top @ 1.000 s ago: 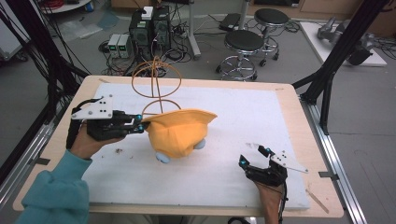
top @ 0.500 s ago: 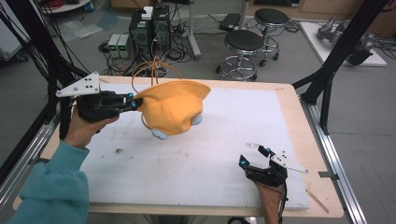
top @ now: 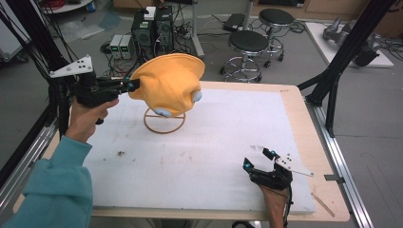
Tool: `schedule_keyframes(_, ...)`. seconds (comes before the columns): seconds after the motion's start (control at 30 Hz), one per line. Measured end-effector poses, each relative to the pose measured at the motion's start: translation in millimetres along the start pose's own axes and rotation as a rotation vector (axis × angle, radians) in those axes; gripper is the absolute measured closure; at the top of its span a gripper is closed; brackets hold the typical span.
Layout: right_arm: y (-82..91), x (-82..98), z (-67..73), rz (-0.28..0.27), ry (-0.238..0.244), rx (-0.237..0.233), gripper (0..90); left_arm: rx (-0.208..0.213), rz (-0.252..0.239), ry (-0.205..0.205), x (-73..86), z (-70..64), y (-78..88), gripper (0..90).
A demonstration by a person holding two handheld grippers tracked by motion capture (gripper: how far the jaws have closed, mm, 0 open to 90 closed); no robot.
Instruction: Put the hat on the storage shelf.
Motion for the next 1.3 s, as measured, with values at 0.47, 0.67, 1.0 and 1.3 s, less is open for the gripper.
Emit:
schedule_keyframes(0.47,0.0,0.0,0.0,-0.002,0.002,0.000,9.8,-0.061,-0.038,0.120,-0.2,25.8,-0.5,86.6)
schedule_keyframes(0.67,0.0,0.2,0.1,0.003,0.003,0.001,9.8,-0.095,-0.044,0.149,-2.4,34.0,-0.1,86.6)
schedule_keyframes(1.0,-0.2,0.3,0.2,0.006,0.001,0.000,9.8,-0.112,-0.050,0.227,-10.0,51.3,-0.8,86.6)
schedule_keyframes(1.3,-0.6,0.4,0.3,0.009,-0.002,-0.001,9.8,-0.110,-0.035,0.232,-24.1,56.5,-0.8,86.6)
Point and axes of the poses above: each handheld gripper's, and its own axes: y roughly backward along the jaws, x roughly out of its underside, z roughly to its left, the point moved 7 cm from there along -y, roughly forward along the jaws, and after that the axes turned 14 degrees about z, right-handed, at the moved point
